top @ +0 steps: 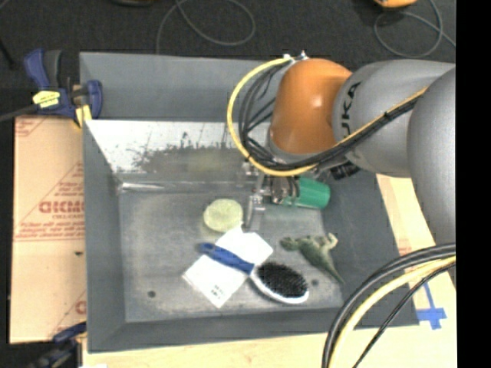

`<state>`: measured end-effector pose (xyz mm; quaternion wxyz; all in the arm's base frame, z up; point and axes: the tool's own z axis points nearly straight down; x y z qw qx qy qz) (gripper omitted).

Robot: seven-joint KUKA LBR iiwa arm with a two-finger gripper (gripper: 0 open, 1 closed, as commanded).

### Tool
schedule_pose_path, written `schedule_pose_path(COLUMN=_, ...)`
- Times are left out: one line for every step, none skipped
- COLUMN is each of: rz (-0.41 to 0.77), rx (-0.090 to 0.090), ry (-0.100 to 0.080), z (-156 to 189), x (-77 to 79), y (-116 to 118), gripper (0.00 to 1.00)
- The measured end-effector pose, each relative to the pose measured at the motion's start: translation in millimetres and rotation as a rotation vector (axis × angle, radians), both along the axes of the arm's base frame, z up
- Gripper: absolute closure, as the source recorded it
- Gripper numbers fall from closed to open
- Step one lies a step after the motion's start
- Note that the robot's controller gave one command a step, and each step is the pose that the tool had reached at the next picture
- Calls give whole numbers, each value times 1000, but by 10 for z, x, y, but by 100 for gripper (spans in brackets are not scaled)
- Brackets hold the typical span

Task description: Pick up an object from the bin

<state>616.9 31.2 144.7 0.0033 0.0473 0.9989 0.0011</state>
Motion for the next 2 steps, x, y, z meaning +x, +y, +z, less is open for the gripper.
schedule_pose_path(rz=181, rx=-4, ry=6, z=-104, x=-61, y=146, gripper=0)
schedule_pose_path(rz=137, rx=0, ry=-1, z=-134, x=49, y=150, gripper=0)
